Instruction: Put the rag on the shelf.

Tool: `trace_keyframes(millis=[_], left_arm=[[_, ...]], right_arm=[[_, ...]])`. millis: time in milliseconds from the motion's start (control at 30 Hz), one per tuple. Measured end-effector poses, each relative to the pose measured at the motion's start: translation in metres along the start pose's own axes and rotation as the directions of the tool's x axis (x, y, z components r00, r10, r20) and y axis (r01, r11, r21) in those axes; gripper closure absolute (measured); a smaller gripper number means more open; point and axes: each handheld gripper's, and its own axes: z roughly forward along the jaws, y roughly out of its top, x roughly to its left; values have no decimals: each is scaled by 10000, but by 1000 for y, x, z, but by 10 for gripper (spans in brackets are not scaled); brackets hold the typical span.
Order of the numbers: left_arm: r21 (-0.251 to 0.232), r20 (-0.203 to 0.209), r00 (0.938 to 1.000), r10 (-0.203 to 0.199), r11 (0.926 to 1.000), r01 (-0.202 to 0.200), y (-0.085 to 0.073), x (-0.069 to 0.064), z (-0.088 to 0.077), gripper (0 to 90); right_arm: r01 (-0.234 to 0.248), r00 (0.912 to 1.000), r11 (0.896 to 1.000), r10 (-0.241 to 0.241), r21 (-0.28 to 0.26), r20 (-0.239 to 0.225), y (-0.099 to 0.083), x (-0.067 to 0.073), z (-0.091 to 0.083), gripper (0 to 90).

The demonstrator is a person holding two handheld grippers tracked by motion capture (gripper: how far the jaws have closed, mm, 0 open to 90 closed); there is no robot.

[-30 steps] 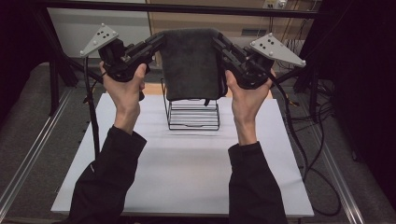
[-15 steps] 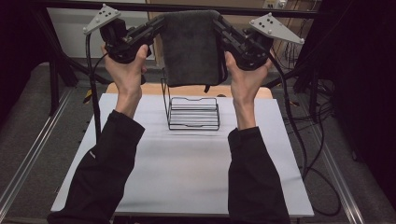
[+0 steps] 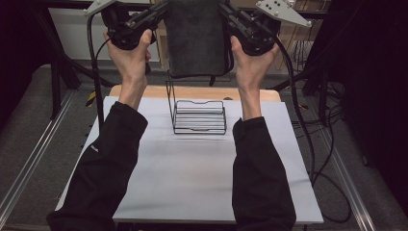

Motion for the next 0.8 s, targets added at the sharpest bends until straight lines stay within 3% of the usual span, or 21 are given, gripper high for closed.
trace_keyframes(millis=[533,800], left_arm=[[128,-189,9998,77,9999,-75,9,19,22,805],[569,-303,9995,106,9983,-88,-7,27,26,805]], right_arm=[[102,9999,9999,-103,66,136,4,-12,23,801],[210,9994,9987,-222,474,253,-9,-15,27,801]])
